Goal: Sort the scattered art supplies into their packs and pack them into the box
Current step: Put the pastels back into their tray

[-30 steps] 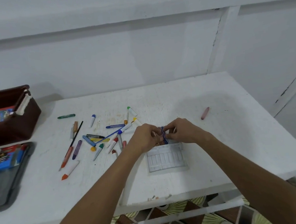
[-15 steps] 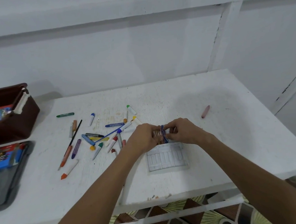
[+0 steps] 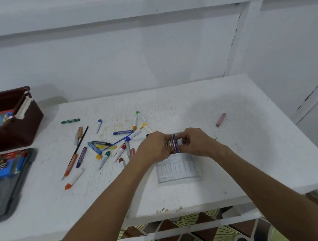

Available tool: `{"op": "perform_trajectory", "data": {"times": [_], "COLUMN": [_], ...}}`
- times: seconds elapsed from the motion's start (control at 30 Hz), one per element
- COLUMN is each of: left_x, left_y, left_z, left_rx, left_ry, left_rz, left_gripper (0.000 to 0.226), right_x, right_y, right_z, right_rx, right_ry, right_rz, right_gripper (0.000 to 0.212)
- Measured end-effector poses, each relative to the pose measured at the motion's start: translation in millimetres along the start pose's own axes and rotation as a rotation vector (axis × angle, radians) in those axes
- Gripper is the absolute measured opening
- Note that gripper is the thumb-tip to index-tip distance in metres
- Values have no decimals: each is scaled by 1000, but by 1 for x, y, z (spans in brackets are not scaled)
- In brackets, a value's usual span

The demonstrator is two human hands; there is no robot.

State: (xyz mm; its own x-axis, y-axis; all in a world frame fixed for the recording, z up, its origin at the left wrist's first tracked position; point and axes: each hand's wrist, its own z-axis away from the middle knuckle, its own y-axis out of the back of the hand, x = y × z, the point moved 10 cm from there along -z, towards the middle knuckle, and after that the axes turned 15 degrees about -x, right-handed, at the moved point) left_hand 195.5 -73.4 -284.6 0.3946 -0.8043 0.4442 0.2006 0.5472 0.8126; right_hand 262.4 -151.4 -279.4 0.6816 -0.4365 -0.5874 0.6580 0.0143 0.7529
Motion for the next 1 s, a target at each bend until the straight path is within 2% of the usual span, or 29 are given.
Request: {"op": "perform_trajectory", "data": {"times": [0.17,0.3,0.4,0.5,0.6,0.7,0.87,1.0], "left_x": [2,-2,-23,-60,-97,-112,-110,-106], "left_y": [-1,13,29,42,50,46,36,27], "left_z": [3,18,31,44,61,70,70,70], "left_rx": [-15,96,214,257,247,179,150,112], "left_ry": [-15,-30,31,161,302,344,373,437], "left_rz": [37,132,150,187,247,251,236,193], "left_gripper": [17,21,31,31,25,13,11,17], "right_x": [0,10,27,53,78,98,127,144], "right_y": [0,11,28,47,63,74,79,81], "right_z": [0,11,22,33,44,52,56,52], "right_rx": [-9,91,195,284,357,436,535,538], "right_ry": [5,23,0,-64,-131,-180,-264,-342], "right_rz": [23,-39,-66,-91,-111,-90,-122,-189], "right_gripper": [31,31,27,23,25,27,34,39]}}
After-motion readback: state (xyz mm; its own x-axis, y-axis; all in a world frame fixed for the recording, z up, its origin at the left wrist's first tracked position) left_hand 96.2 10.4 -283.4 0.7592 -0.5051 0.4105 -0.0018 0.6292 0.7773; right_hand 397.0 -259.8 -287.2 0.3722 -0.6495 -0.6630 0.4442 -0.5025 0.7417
